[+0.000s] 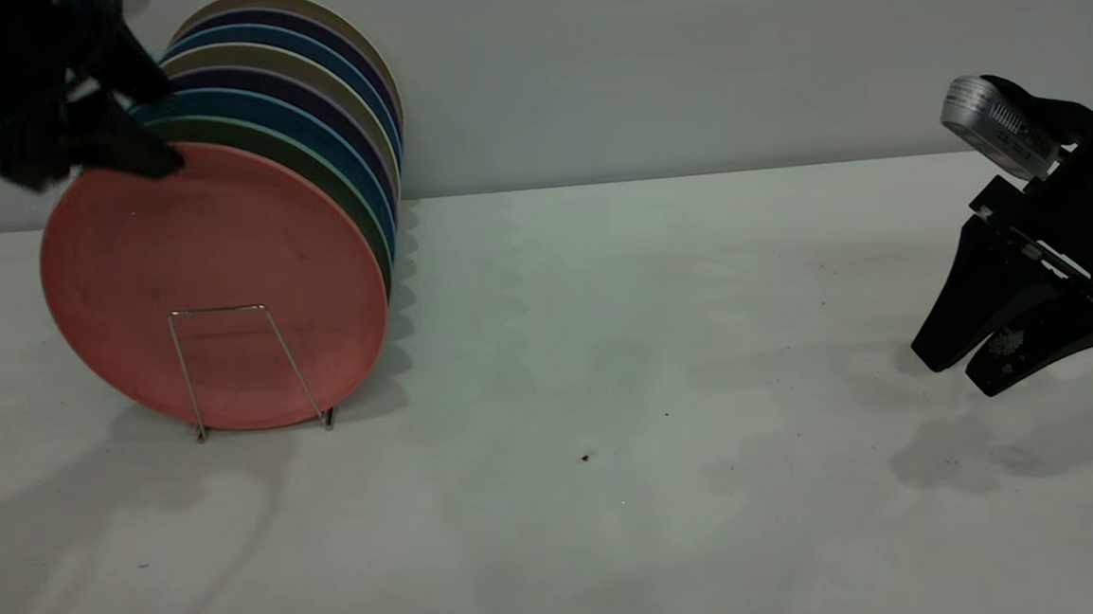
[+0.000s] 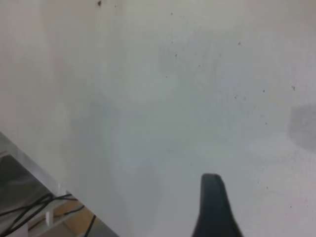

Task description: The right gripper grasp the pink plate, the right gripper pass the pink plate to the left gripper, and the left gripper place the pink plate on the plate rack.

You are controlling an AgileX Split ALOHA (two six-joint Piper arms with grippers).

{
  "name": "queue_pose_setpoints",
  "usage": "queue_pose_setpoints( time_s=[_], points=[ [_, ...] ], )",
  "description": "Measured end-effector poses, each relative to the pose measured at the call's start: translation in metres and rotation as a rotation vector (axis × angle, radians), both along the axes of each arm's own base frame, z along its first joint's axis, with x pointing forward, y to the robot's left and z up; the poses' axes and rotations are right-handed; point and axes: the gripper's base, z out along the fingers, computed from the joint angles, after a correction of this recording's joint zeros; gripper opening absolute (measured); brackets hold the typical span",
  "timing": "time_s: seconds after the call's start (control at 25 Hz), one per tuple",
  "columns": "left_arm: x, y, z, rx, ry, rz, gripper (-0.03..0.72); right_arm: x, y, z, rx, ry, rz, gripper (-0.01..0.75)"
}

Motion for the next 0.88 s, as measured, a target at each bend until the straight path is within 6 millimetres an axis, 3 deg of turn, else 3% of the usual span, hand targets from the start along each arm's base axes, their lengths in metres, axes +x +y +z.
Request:
queue_pose_setpoints(
  time_s=[0.32, 0.44, 0.64, 0.76, 0.88],
  points=[
    [-0.030, -0.011, 0.085, -0.554, 0.021, 0.345, 0.590, 0.008, 0.000, 0.012, -0.011, 0.012, 0.010, 0.534],
    [-0.044, -0.012, 0.096, -0.708, 0.187, 0.517, 0.590, 0.015, 0.005, 0.032, -0.136, 0.009, 0.055, 0.534],
    [-0.066, 0.003, 0.081, -0.578, 0.445, 0.871, 0.590, 0.017, 0.032, 0.088, -0.466, -0.036, 0.091, 0.534],
    [-0.078, 0.023, 0.072, -0.384, 0.483, 1.094, 0.590, 0.008, 0.052, 0.118, -0.595, -0.064, 0.061, 0.534],
    [-0.093, 0.038, 0.077, -0.248, 0.469, 1.238, 0.590, -0.008, 0.068, 0.146, -0.658, -0.078, 0.037, 0.534]
  ],
)
